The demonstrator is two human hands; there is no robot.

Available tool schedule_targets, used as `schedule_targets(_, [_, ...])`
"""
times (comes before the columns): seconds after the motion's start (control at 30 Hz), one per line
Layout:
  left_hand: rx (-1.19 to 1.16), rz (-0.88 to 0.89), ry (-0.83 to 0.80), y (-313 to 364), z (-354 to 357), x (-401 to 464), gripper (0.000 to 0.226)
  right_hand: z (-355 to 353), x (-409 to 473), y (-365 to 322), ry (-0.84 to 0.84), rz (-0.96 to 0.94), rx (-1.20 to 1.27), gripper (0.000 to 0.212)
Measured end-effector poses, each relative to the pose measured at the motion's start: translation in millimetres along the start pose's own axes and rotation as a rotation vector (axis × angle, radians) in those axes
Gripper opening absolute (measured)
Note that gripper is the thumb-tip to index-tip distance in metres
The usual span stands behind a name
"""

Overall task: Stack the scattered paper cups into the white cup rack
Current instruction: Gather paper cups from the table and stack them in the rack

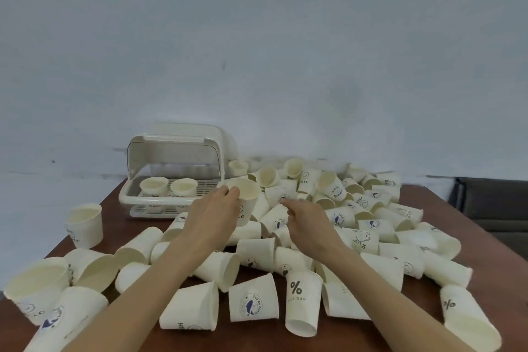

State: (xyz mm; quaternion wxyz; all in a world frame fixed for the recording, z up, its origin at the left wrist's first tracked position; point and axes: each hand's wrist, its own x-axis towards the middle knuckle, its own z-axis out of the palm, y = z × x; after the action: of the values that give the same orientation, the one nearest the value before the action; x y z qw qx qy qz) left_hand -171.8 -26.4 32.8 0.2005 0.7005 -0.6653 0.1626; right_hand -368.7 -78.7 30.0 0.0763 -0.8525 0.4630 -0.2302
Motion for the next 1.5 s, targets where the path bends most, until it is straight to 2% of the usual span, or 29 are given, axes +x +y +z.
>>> schedule_targets(0.23, [-0.142,0.042,0.024,39,9,3,0.025,-21,-20,27,0.084,0.077,0.034,0.046])
schedule_targets(0.4, [-0.245,0.052,0.026,58,18,0,0.024,-35,-39,50,0.136,0.149,0.046,0.035])
schedule_targets(0.67, [-0.352,0.097,0.041,105,21,-5,0.021,-55,-72,82,0.179,0.347,0.033,0.044])
schedule_targets(0.93, [-0.343,0.183,0.177,149,16,-3,0.014,-74,-120,108,0.275,0.483,-0.010,0.040])
schedule_targets(1.33, [-0.408,0.322,0.174,204,11,-16,0.017,-67,-199,139,0.304,0.859,-0.145,0.022])
schedule_targets(1.5, [-0.421,0.357,0.121,229,14,-25,0.020,-60,-209,132,0.303,1.017,-0.163,0.032])
